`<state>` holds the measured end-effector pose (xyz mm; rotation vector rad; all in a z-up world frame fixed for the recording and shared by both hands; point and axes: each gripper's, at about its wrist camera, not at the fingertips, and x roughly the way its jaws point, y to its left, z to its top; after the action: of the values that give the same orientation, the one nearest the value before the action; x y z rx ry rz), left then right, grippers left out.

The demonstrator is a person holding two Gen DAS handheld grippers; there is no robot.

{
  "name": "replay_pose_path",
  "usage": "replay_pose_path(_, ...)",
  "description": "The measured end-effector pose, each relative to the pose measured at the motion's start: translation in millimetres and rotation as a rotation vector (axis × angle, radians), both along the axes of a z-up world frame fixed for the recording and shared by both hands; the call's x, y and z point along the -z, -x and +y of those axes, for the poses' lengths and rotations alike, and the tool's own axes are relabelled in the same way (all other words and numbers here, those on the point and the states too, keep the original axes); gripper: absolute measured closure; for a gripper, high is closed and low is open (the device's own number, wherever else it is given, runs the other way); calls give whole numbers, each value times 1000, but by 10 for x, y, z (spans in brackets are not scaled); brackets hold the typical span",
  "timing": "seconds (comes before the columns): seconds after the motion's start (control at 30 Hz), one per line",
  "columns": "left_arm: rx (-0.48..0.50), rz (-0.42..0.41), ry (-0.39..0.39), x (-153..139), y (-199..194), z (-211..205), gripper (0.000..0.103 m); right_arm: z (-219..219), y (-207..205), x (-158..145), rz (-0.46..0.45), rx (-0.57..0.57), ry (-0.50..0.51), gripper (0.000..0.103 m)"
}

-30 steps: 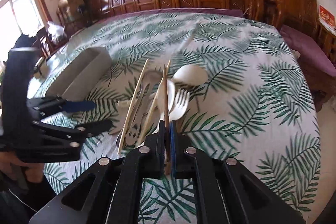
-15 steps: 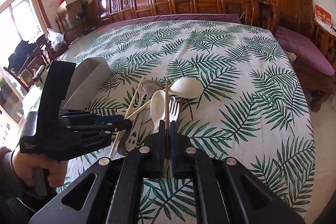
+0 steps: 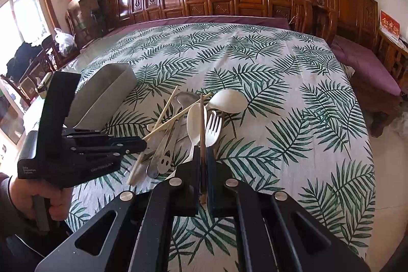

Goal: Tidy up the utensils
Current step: 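Close the left tool on a wooden chopstick while the right tool grasps another chopstick, then carry the held chopsticks with both tools over the grey metal tray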

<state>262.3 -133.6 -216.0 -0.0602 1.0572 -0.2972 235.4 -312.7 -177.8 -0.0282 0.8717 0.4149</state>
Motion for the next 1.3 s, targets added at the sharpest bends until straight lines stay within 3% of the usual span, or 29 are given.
replay_pose_path(0.57, 6, -99, -7, -398, 206, 385, 99, 138, 159, -242, -78, 26, 7, 98)
replay_pose_path(0.93, 13, -143, -11, -820, 258, 1091, 99, 624, 203, -468, -133, 2, 1, 98)
replay_pose_path(1.3, -16, -90, -4, -696, 227, 1695, 99, 1274, 107, -457, -136, -48, -2, 98)
